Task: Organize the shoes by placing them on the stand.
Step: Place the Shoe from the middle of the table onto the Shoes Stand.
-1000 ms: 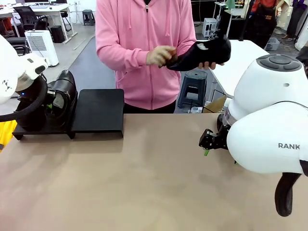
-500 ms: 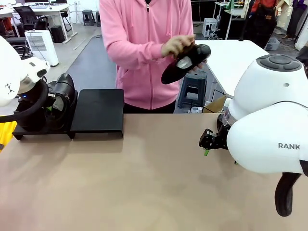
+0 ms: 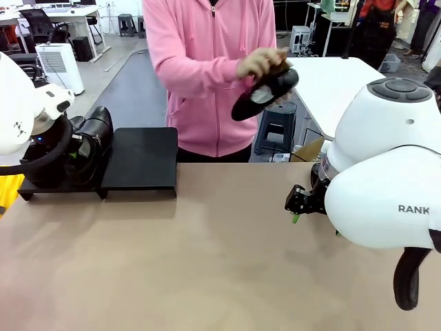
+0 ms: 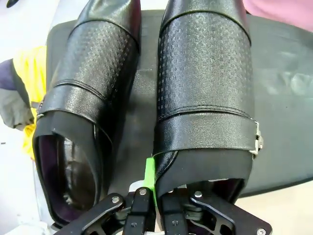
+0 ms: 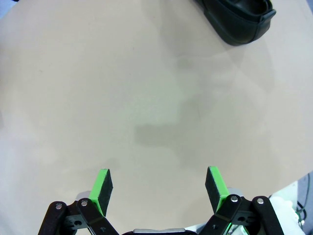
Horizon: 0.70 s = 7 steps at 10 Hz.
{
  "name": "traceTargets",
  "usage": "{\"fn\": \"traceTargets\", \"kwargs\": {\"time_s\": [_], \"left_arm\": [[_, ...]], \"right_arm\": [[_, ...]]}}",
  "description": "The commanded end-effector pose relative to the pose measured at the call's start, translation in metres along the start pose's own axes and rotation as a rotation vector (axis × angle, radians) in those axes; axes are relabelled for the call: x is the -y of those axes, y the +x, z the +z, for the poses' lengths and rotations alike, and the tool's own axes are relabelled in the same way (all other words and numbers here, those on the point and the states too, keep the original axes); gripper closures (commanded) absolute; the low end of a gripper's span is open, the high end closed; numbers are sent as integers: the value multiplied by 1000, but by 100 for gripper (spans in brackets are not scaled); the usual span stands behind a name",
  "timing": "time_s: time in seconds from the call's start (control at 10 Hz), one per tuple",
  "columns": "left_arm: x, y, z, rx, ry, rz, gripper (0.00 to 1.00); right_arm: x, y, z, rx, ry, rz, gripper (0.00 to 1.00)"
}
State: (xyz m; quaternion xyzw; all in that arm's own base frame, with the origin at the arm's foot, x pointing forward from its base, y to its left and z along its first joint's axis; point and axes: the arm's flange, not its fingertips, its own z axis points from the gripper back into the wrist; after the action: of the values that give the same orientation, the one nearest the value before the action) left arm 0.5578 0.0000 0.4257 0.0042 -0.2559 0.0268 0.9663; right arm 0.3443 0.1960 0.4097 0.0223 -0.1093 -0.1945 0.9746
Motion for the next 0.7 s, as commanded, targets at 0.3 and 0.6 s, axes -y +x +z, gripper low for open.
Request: {"fn": "traceTargets", "kwargs": {"time_s": [0.3,0.6], "left_arm": [[1,4,-1,11,78,28,43],[9,0,15,57,120,11,43]], "right_arm": [[-1,0,1,1,7,13,0],[-1,0,1,1,7,13,0]]}}
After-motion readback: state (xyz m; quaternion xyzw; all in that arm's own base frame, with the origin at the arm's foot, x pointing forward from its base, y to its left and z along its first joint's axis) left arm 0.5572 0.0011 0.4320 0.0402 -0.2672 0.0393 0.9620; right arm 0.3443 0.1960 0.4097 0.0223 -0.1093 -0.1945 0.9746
